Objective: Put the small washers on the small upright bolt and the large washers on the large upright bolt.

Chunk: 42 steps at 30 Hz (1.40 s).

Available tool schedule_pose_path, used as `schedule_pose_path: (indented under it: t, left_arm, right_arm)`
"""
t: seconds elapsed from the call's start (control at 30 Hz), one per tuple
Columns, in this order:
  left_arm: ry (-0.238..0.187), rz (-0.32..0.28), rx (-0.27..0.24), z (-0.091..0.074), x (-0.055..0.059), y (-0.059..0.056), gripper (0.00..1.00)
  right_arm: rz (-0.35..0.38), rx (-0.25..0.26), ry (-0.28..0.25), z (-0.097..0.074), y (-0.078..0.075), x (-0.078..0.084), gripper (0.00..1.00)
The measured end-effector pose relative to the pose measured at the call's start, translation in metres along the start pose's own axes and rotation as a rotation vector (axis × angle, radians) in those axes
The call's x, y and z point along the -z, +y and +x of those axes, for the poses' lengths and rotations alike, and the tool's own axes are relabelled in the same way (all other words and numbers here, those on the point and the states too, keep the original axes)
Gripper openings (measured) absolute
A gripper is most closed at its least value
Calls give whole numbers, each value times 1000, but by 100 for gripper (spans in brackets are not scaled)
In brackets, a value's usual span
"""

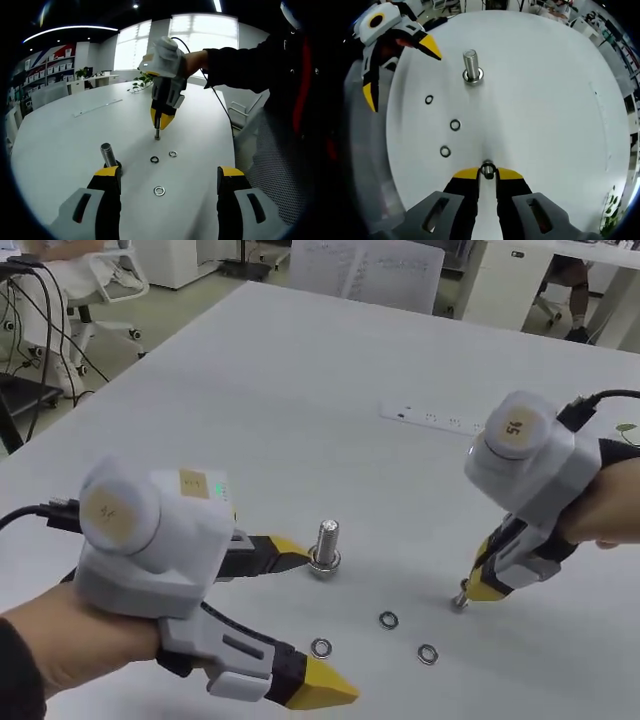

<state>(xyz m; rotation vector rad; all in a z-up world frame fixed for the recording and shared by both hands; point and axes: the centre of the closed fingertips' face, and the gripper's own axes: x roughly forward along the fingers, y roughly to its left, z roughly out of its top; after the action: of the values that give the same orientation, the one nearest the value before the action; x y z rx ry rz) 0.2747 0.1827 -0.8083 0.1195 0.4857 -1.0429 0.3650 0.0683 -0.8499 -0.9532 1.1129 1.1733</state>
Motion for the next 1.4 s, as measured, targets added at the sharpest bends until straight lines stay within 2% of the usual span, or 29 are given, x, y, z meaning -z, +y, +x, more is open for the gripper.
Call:
schedule_pose_path:
  t: [0.7,1.4]
  left_arm:
    - [3,-6,-8,-1,1,1,78]
    - [1,-8,-10,-2,1,0,78]
  right_arm:
    - [9,-10,9,18,3,7,13]
    - [7,-13,3,22,3,8,15]
